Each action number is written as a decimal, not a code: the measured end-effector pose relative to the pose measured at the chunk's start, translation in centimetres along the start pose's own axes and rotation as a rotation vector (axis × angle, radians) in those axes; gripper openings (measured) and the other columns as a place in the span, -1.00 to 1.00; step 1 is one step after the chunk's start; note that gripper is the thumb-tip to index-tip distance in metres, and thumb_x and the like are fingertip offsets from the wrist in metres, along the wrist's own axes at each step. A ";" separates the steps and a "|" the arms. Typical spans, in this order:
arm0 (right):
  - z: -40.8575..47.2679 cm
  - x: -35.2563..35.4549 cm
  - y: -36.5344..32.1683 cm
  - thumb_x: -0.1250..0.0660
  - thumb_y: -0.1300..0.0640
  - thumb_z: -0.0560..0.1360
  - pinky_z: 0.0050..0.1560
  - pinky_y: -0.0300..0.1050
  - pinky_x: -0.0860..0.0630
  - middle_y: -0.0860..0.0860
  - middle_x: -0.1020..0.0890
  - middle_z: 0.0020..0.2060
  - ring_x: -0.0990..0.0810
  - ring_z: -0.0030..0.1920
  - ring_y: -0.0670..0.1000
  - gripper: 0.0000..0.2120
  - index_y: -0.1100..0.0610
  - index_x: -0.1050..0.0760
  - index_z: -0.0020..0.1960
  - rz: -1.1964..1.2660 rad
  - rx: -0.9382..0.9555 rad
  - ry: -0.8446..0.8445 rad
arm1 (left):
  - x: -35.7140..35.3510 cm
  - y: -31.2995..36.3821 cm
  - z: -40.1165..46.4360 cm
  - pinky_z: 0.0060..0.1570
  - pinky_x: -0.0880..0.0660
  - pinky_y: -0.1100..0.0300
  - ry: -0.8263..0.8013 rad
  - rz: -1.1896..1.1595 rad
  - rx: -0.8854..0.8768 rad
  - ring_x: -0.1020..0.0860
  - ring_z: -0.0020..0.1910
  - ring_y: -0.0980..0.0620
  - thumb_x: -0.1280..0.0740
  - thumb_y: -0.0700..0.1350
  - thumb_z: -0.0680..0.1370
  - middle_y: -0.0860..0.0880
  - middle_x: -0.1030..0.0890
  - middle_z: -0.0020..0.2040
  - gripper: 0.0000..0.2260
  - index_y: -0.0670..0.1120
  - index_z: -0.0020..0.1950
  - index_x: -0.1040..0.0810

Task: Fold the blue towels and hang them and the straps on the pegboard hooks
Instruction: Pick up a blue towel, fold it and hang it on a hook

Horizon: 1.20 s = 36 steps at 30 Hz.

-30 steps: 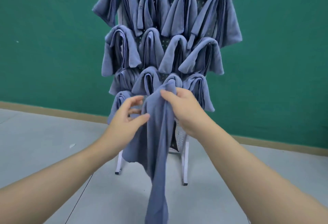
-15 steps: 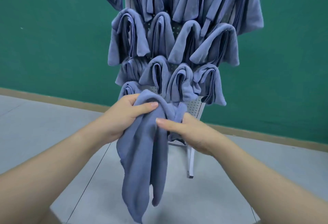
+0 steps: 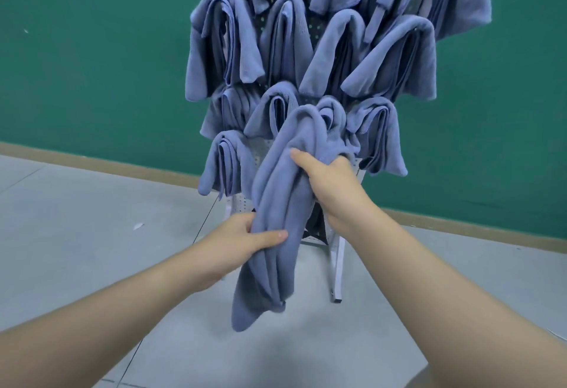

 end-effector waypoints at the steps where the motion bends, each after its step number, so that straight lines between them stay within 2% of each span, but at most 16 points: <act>1: 0.1 -0.6 0.5 -0.47 -0.01 0.56 0.24 0.03 -0.62 0.06 -0.75 0.07 -0.71 0.13 0.07 -0.70 0.15 -0.62 0.21 -0.005 -0.056 -0.086 | 0.3 0.4 0.0 0.27 -0.55 -0.02 0.039 -0.055 -0.016 -0.70 0.11 0.05 -0.47 0.03 0.57 0.03 -0.76 0.04 -0.81 -0.04 0.11 -0.68; 3: -0.5 -1.9 1.8 -0.43 -0.12 0.57 0.22 -0.03 -0.61 0.07 -0.76 0.04 -0.72 0.12 0.07 -0.63 0.16 -0.63 0.19 -0.012 -0.210 -0.274 | 1.1 1.6 0.0 0.20 -0.58 0.06 0.091 -0.205 -0.078 -0.70 0.13 0.02 -0.36 -0.09 0.65 -0.03 -0.75 0.09 -0.84 -0.07 0.19 -0.66; 5: -1.4 -3.2 3.6 -0.40 -0.19 0.56 0.27 -0.03 -0.59 0.06 -0.76 0.05 -0.71 0.15 0.06 -0.57 0.13 -0.64 0.21 -0.046 -0.331 -0.422 | 2.2 2.7 -0.1 0.04 -0.64 0.19 0.170 -0.333 -0.090 -0.72 0.06 0.03 -0.29 -0.15 0.68 -0.07 -0.76 0.05 -0.84 -0.10 0.17 -0.65; 8: -2.0 -4.3 6.0 -0.40 -0.09 0.60 0.39 0.09 -0.52 0.09 -0.72 0.18 -0.67 0.26 0.10 -0.57 0.17 -0.60 0.33 -0.039 -0.403 -0.535 | 4.0 3.5 -0.3 -0.06 -0.66 0.17 0.236 -0.359 -0.021 -0.74 -0.06 0.03 -0.28 -0.11 0.68 -0.08 -0.76 -0.02 -0.83 -0.14 0.12 -0.64; 10: -2.0 -4.4 6.5 -0.35 0.04 0.65 0.37 0.06 -0.54 0.09 -0.72 0.18 -0.67 0.26 0.08 -0.66 0.21 -0.60 0.32 -0.036 -0.393 -0.521 | 4.7 3.4 -0.4 -0.02 -0.64 0.09 0.224 -0.289 0.038 -0.74 -0.02 -0.03 -0.30 -0.07 0.68 -0.11 -0.76 0.00 -0.81 -0.14 0.17 -0.64; 14: -1.7 -3.9 6.1 -0.32 0.12 0.67 0.29 0.01 -0.56 0.09 -0.73 0.16 -0.68 0.24 0.09 -0.73 0.22 -0.61 0.29 0.022 -0.302 -0.446 | 4.8 2.8 -1.1 0.15 -0.63 0.00 0.094 -0.220 0.081 -0.72 0.09 -0.10 -0.36 -0.11 0.64 -0.14 -0.75 0.07 -0.80 -0.11 0.24 -0.63; 16: -1.5 -3.5 5.8 -0.33 0.14 0.66 0.19 -0.06 -0.60 0.10 -0.74 0.12 -0.70 0.20 0.09 -0.76 0.20 -0.63 0.27 0.072 -0.276 -0.384 | 4.3 2.4 -1.5 0.05 -0.66 0.08 0.032 -0.209 0.084 -0.72 0.06 -0.07 -0.36 -0.14 0.63 -0.14 -0.75 0.06 -0.82 -0.12 0.21 -0.65; 18: -1.5 -3.2 5.5 -0.33 0.14 0.66 0.15 -0.08 -0.59 0.09 -0.75 0.09 -0.71 0.16 0.07 -0.79 0.19 -0.65 0.22 0.100 -0.275 -0.321 | 4.1 1.9 -1.6 -0.06 -0.66 0.13 0.069 -0.180 0.058 -0.72 0.01 -0.05 -0.37 -0.18 0.62 -0.12 -0.76 0.03 -0.84 -0.13 0.17 -0.66; 21: -1.5 -2.8 5.3 -0.29 0.09 0.66 0.26 -0.04 -0.55 0.09 -0.75 0.08 -0.69 0.15 0.07 -0.76 0.18 -0.65 0.20 0.197 -0.347 -0.262 | 4.3 1.5 -1.4 0.13 -0.63 -0.01 0.189 -0.168 -0.003 -0.72 0.06 -0.09 -0.36 -0.21 0.63 -0.10 -0.76 0.03 -0.85 -0.15 0.15 -0.67; 24: -0.8 -2.5 5.3 -0.24 0.17 0.58 0.51 0.15 -0.36 0.23 -0.60 0.33 -0.57 0.36 0.23 -0.57 0.35 -0.51 0.39 0.476 -0.418 -0.314 | 4.9 2.2 -1.3 0.21 -0.59 0.00 0.248 -0.293 -0.094 -0.69 0.16 -0.07 -0.31 -0.20 0.66 -0.08 -0.74 0.12 -0.81 -0.14 0.22 -0.65; 26: -0.9 -2.4 4.7 -0.26 0.23 0.45 0.58 0.12 -0.23 0.21 -0.52 0.28 -0.47 0.29 0.23 -0.60 0.30 -0.55 0.26 0.601 -0.412 -0.398 | 5.3 2.9 -1.0 0.24 -0.56 0.02 0.267 -0.390 -0.141 -0.68 0.17 -0.03 -0.28 -0.20 0.67 -0.09 -0.72 0.17 -0.79 -0.15 0.26 -0.63; 27: -1.0 -2.4 4.6 -0.21 0.25 0.45 0.54 0.08 -0.25 0.20 -0.50 0.22 -0.42 0.23 0.19 -0.66 0.24 -0.59 0.17 0.613 -0.392 -0.451 | 5.5 3.1 -0.9 0.25 -0.54 0.02 0.263 -0.426 -0.152 -0.67 0.17 -0.02 -0.27 -0.19 0.68 -0.09 -0.72 0.18 -0.78 -0.15 0.28 -0.63; 29: -1.5 -2.4 4.6 -0.09 0.29 0.57 0.39 0.07 -0.37 0.21 -0.57 0.19 -0.45 0.19 0.18 -0.63 0.22 -0.62 0.19 0.558 -0.344 -0.505 | 5.3 3.2 -0.7 0.24 -0.55 0.06 0.234 -0.469 -0.153 -0.67 0.19 0.00 -0.26 -0.19 0.68 -0.10 -0.71 0.19 -0.76 -0.17 0.29 -0.62; 31: -1.8 -2.5 4.8 -0.14 0.26 0.66 0.44 0.13 -0.42 0.27 -0.59 0.33 -0.54 0.30 0.25 -0.64 0.28 -0.54 0.38 0.437 -0.287 -0.508 | 4.7 3.1 -0.6 0.19 -0.56 0.09 0.213 -0.470 -0.143 -0.68 0.17 -0.01 -0.28 -0.20 0.67 -0.10 -0.72 0.17 -0.77 -0.17 0.28 -0.63; 33: -1.9 -2.5 4.9 -0.21 0.25 0.66 0.41 0.10 -0.48 0.30 -0.57 0.36 -0.57 0.34 0.25 -0.65 0.27 -0.51 0.42 0.310 -0.227 -0.505 | 4.1 2.8 -0.6 0.15 -0.58 0.08 0.222 -0.436 -0.130 -0.70 0.14 -0.03 -0.31 -0.20 0.66 -0.11 -0.73 0.13 -0.80 -0.17 0.23 -0.65; 36: -1.8 -2.1 5.1 -0.28 0.25 0.63 0.12 -0.05 -0.52 0.23 -0.68 0.14 -0.62 0.06 0.11 -0.71 0.31 -0.58 0.31 0.203 -0.183 -0.442 | 3.6 2.0 -0.3 0.23 -0.58 -0.04 0.253 -0.367 -0.088 -0.70 0.14 -0.11 -0.34 -0.15 0.65 -0.13 -0.75 0.08 -0.83 -0.18 0.14 -0.68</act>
Point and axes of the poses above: each hand's wrist, its own z-axis towards the middle knuckle, its own x-axis out of the back of the hand, y = z × x, the point moved 4 cm from there along z, towards the middle knuckle
